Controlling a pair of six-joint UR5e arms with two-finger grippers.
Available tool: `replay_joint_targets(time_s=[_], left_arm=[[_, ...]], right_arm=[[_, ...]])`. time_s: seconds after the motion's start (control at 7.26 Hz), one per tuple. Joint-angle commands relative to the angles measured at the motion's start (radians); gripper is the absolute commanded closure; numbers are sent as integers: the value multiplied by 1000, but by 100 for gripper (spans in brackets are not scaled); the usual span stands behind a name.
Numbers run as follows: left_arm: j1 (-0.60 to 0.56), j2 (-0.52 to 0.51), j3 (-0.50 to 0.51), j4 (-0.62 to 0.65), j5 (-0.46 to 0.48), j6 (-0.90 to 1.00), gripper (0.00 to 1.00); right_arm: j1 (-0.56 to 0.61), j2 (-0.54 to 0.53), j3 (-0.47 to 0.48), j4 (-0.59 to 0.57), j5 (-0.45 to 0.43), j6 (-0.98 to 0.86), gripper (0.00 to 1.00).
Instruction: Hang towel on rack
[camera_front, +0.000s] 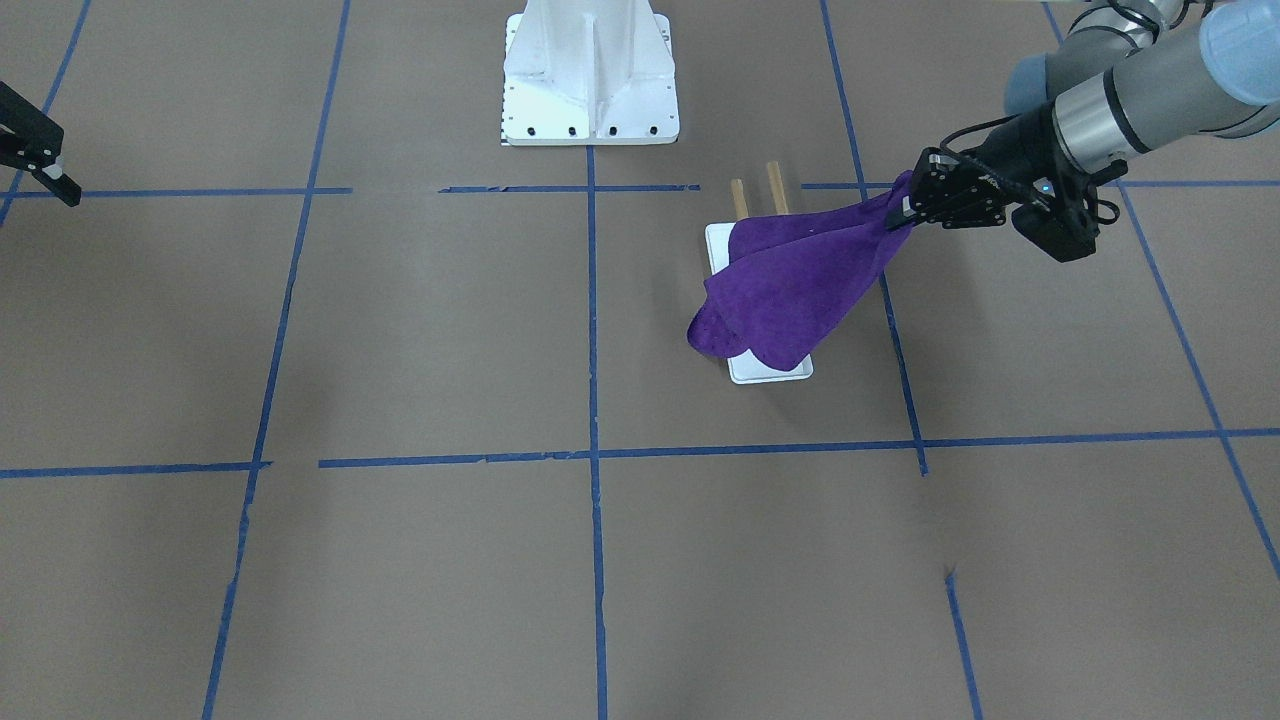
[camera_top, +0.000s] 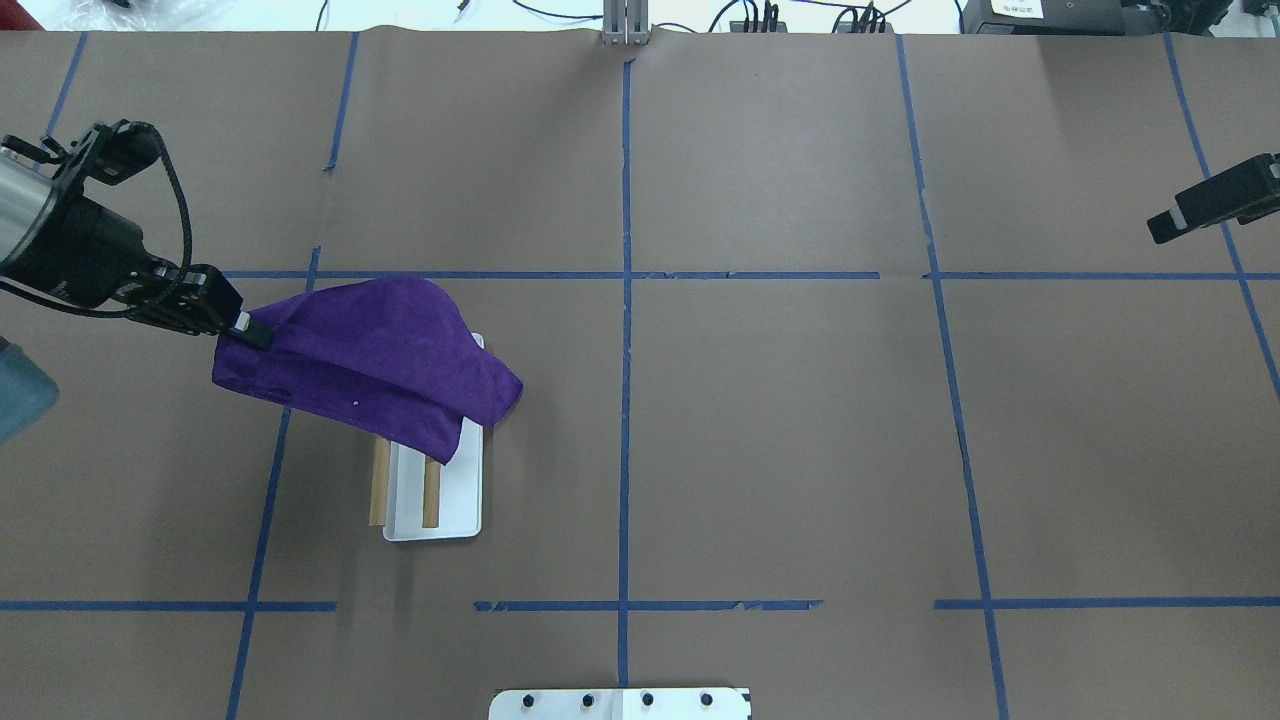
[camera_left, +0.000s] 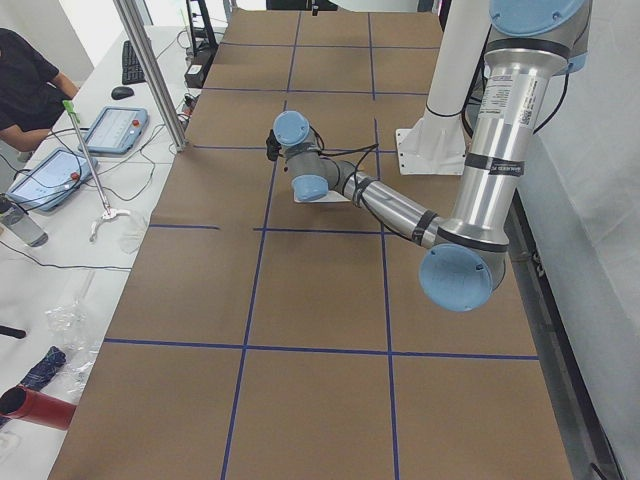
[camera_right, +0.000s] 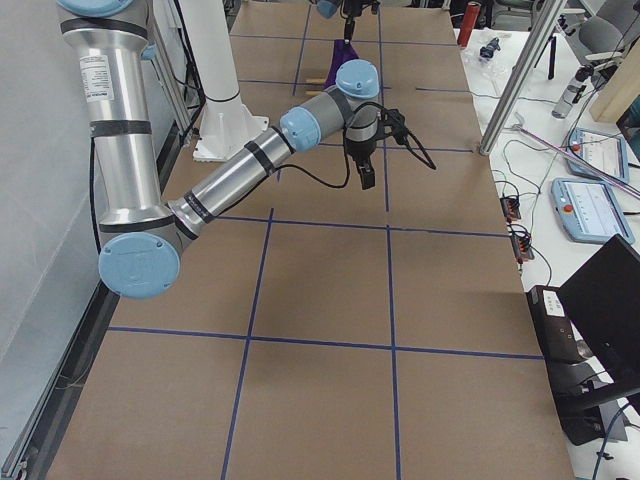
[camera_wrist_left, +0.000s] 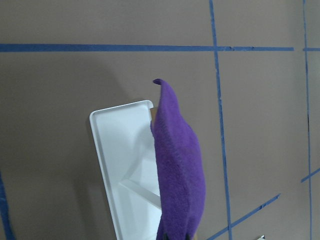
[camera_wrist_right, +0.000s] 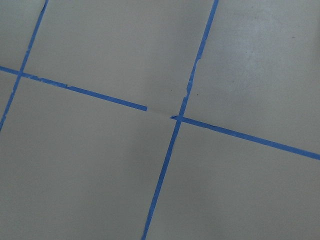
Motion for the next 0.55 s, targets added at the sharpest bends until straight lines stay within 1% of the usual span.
replay_joint_targets(time_s=[0.0,0.14,0.28,0.41], left_arm=[[1,15,22,-1,0,2,100],[8,13,33,2,10,0,42],[7,16,65,1,23,2,0],[5,54,70,-13,46,3,0]], right_arm=[[9,-2,-2,-2,2,-5,0],[9,-4,-2,-3,3,-5,0],[9,-6,-2,-5,3,-5,0],[10,-18,-3,-2,3,-5,0]])
